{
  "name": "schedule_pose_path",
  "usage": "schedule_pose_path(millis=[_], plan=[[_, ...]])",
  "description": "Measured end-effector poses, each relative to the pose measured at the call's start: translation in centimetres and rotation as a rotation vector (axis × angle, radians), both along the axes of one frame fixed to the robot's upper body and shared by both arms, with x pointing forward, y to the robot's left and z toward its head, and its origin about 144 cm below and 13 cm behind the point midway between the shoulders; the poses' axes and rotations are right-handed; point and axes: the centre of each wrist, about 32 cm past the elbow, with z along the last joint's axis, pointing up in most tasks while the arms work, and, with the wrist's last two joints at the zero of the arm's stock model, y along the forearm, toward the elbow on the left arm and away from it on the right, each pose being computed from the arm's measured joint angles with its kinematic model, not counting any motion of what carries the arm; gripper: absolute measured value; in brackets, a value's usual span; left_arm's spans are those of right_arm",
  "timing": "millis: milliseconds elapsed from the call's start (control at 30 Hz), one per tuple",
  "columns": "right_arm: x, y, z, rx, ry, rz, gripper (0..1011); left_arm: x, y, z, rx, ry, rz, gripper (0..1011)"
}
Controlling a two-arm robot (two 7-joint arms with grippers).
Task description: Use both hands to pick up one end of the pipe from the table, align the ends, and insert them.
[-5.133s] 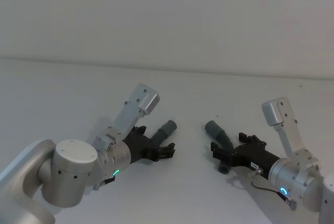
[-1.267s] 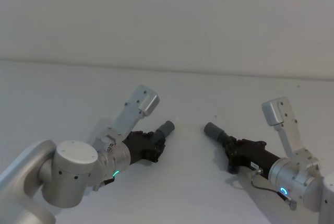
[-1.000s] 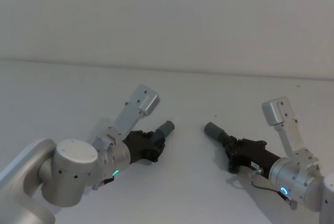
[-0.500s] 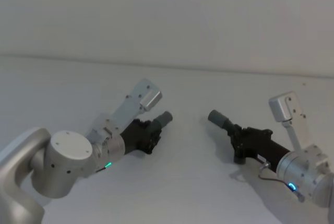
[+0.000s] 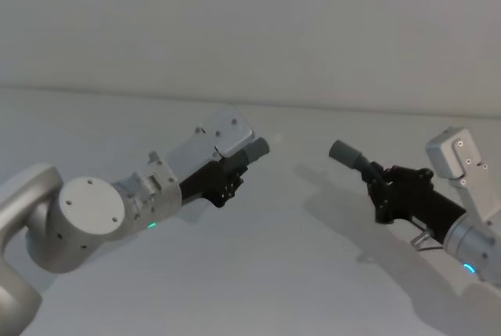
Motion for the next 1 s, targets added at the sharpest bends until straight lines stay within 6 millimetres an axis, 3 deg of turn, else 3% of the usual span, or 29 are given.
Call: schedule_pose_path(millis=[500,1000], plan=[[0.6,-3.6,0.8,-0.153,-0.182,0.039,104,0.7,1.9,1.4,0.183,-0.210,-0.197,325],[0.5,-5.6,-0.1,-0.269,-0.258,0.076,104,1.6,3.6,2.1,0.377,-0.360,-0.393,325]])
